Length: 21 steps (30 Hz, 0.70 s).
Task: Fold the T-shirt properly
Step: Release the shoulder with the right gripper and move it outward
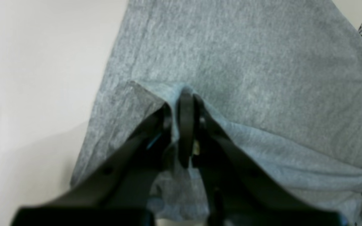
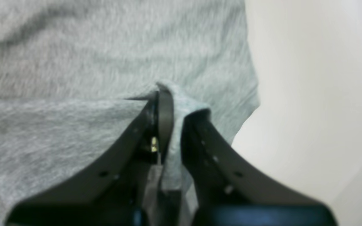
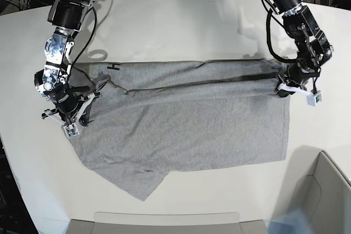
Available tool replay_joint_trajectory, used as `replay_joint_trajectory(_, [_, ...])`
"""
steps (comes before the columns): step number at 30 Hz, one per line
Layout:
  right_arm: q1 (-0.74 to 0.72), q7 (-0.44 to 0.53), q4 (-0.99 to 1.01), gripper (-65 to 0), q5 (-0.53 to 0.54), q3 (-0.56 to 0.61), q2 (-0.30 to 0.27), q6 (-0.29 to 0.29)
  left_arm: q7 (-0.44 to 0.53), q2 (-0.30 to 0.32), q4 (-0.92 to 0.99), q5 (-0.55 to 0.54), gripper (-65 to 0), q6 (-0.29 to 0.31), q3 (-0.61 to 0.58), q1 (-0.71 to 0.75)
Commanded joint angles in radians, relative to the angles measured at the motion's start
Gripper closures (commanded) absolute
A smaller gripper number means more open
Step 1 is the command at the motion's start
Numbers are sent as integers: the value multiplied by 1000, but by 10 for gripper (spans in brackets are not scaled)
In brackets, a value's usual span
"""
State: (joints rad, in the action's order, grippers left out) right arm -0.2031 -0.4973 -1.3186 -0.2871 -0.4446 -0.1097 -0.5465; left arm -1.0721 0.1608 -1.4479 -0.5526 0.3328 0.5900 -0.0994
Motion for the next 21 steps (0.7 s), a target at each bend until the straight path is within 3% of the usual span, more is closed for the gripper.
replay_joint_trajectory(1, [-34, 25, -16, -75, -1, -6, -8, -4, 17, 13, -18, -13, -74, -1, 0, -12])
replay_joint_trajectory(4, [-34, 25, -19, -194, -14, 2, 2, -10, 17, 13, -21, -13, -178, -2, 0, -10])
replay_joint_trajectory(8, [-34, 25, -32, -317, -14, 25, -3, -13, 2, 27, -32, -13, -204, -2, -2, -10])
replay_joint_trajectory(13, [-25, 19, -101, -321, -8, 17, -3, -13, 2, 29, -110, -13, -205, -4, -18, 17])
replay_joint_trajectory(19, [0, 18, -195, -321, -8, -159, 32, -16, 2, 29, -185, -13, -206, -4, -21, 79])
replay_joint_trajectory(21, [17, 16, -207, -321, -8, -237, 35, -56, 2, 29, -190, -13, -206, -4, -21, 106])
